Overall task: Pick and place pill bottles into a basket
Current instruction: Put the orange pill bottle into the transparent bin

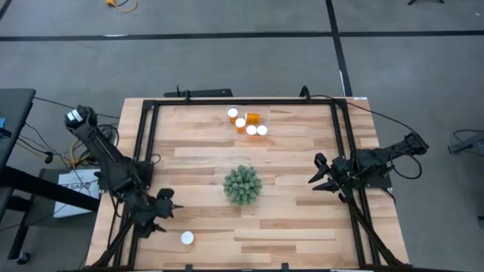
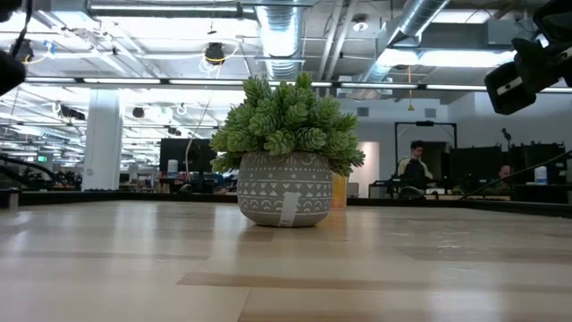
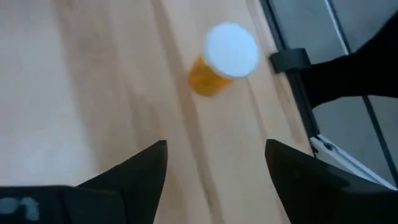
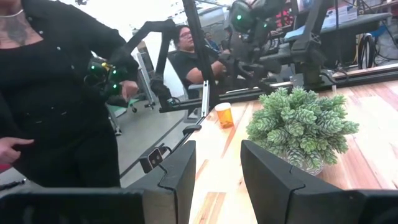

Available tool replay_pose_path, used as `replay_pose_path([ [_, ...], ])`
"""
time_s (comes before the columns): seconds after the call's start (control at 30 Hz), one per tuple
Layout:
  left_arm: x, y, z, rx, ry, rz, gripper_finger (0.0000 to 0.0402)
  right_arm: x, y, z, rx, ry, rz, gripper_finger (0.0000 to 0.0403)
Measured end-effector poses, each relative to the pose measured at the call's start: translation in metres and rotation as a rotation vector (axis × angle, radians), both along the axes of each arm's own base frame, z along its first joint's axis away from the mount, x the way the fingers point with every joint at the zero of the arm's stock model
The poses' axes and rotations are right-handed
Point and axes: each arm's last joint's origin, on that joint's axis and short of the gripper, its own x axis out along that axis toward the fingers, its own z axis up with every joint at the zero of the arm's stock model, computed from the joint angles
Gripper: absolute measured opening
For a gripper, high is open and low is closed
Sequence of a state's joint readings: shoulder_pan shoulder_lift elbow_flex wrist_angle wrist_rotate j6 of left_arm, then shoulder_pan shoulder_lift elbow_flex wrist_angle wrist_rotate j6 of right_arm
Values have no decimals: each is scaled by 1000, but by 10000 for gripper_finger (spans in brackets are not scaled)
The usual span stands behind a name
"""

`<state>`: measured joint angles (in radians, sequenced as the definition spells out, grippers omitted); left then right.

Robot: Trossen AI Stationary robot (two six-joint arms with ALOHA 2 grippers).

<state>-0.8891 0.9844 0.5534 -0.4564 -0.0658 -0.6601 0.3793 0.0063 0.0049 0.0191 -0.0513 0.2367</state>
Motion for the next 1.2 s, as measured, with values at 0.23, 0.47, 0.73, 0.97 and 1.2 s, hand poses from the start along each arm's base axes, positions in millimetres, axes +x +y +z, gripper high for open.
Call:
replay_pose_path([
  [0.23, 9, -29, -32, 17, 12, -45, 274, 0, 0, 0, 0, 0, 0, 120],
  [0.47, 24, -43, -55, 92, -70, 35, 275, 0, 0, 0, 0, 0, 0, 120],
  [0.73, 35, -54, -71, 90, -142, 101, 275, 0, 0, 0, 0, 0, 0, 120],
  [0.97, 40, -62, -73, 9, -166, 119, 275, 0, 0, 0, 0, 0, 0, 120],
  [1.2, 43, -61, -70, 25, -232, 206, 275, 0, 0, 0, 0, 0, 0, 120],
])
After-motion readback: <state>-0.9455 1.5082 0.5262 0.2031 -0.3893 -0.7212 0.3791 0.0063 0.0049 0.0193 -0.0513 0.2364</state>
